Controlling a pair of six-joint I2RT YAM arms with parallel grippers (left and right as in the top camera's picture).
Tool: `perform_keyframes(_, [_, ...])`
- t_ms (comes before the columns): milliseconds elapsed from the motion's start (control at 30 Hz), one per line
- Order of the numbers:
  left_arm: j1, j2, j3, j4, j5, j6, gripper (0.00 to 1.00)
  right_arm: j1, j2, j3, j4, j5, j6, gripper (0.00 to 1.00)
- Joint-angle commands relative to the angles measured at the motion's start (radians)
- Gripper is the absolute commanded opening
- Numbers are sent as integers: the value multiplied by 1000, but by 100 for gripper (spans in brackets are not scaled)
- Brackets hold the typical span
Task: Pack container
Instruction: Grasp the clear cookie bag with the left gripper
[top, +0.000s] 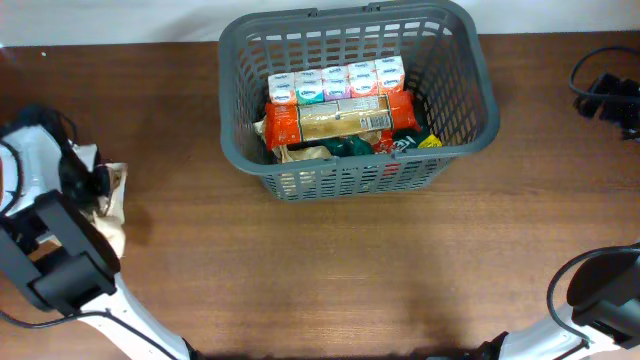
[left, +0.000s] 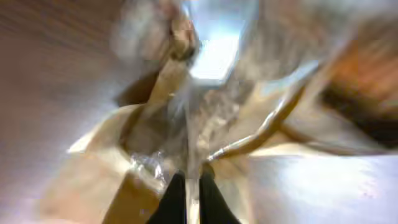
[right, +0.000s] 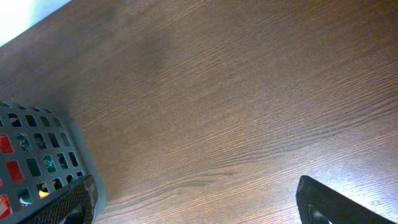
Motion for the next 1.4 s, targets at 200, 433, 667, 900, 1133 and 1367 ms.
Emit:
perform_keyframes(200, [-77, -84, 575, -156, 44, -13, 2, -2, -15, -4, 0, 2, 5, 99])
perform_keyframes(433, [-93, -82, 550, -289, 29, -8, 36, -2, -15, -4, 0, 2, 5, 99])
perform_keyframes(667, [-95, -82, 291, -198, -3, 56, 50, -2, -15, -4, 0, 2, 5, 99])
perform_keyframes(900, [-95, -82, -29, 40, -72, 67, 82, -2, -15, -4, 0, 2, 5, 99])
perform_keyframes(1133, [-95, -81, -239, 235, -96, 81, 95, -2, -15, -4, 0, 2, 5, 99])
perform_keyframes(1367, [-83, -75, -358, 361, -99, 105, 90, -2, -15, -4, 0, 2, 5, 99])
